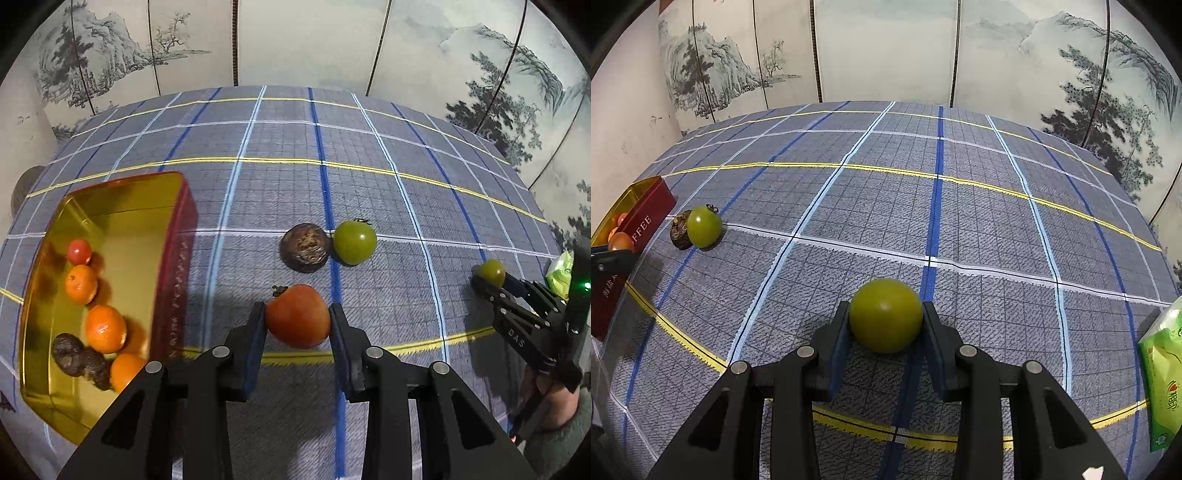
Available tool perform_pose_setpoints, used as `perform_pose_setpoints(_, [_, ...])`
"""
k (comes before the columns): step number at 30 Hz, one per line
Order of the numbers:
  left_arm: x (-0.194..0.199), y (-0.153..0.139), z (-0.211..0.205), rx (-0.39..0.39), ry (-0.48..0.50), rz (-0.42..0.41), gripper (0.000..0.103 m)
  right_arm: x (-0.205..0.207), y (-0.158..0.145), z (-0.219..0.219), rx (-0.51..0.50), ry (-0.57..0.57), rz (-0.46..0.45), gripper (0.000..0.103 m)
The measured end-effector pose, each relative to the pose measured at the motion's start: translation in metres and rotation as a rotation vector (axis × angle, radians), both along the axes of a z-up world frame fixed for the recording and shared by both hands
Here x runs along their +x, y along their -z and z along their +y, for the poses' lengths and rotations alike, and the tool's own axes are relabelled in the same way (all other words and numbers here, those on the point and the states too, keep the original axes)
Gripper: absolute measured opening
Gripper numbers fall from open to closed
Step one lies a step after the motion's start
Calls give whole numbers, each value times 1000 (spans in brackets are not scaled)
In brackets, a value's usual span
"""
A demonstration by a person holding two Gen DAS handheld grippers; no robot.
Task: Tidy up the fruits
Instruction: 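Carry the red tomato into the gold tin and open the left gripper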
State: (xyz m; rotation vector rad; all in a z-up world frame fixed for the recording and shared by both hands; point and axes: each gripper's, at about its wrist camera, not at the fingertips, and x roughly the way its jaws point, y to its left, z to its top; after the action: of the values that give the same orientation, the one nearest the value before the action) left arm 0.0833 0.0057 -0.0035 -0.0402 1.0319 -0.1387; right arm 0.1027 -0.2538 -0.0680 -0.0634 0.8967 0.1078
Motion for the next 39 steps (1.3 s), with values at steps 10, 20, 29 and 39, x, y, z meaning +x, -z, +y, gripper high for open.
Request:
perform_pose_setpoints(10, [-16,-15,38,26,-42,-13,35,0,0,0,-1,0,0,35])
perform_pose_setpoints(20, [-26,-25,88,52,-137,-26,35,0,0,1,-1,0,0,35])
perform_pose_setpoints(29, [-38,-22,126,45,-204,3,35,0,0,1,-2,1,0,35])
perform_pose_setpoints(39, [-57,-8,156,40,-252,57,35,0,0,1,-4,1,0,35])
